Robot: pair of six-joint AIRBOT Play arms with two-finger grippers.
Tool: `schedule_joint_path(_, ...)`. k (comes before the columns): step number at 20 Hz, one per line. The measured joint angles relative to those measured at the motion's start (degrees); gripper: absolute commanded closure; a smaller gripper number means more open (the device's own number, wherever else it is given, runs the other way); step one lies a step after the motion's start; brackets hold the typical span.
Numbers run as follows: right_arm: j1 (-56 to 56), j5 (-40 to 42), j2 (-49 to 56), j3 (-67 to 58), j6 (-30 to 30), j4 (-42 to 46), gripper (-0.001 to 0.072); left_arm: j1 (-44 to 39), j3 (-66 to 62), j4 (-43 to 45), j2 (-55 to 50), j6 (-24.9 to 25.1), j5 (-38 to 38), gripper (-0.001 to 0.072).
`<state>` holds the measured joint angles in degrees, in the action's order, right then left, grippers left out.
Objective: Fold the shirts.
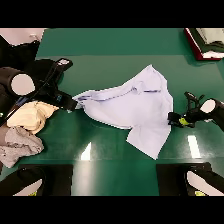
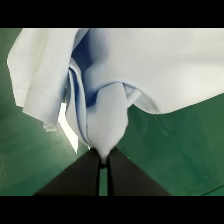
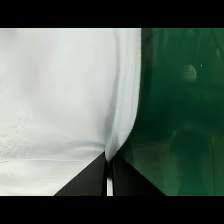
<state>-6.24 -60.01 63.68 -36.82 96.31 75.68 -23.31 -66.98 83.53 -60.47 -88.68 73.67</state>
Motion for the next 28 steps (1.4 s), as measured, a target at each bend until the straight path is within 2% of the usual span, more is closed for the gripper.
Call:
schedule_joint_path(6, 0.09, -0.04, -9.09, -10.29, -0.28, 0.5, 0.0695, 0.0, -9.01, 0.02, 0.02, 0.0, 0.94, 0.0678)
schedule_joint_path(15, 0.09, -1.62, -20.06, -45.46, -0.72, 0.66, 0.0696, 0.0, -43.93, 2.4, 0.48, 0.48, 3.65, 0.0678)
schedule_joint_path(20, 0.07, -3.02, -22.05, -60.94, -1.97, 1.31, 0.0696, 0.0, -51.52, 2.95, 5.07, 0.57, 2.75, 0.0679)
schedule_joint_path(23, 0.0, -6.6, -21.53, -68.83, -2.21, 5.01, 0.0696, 0.0, -52.76, 2.99, 9.01, 0.57, 0.87, 0.0679)
schedule_joint_path(28, -0.04, -19.96, -13.75, -81.79, -1.81, 14.12, 0.0698, 0.0, -51.67, 3.96, 11.69, 0.35, 1.07, 0.0679)
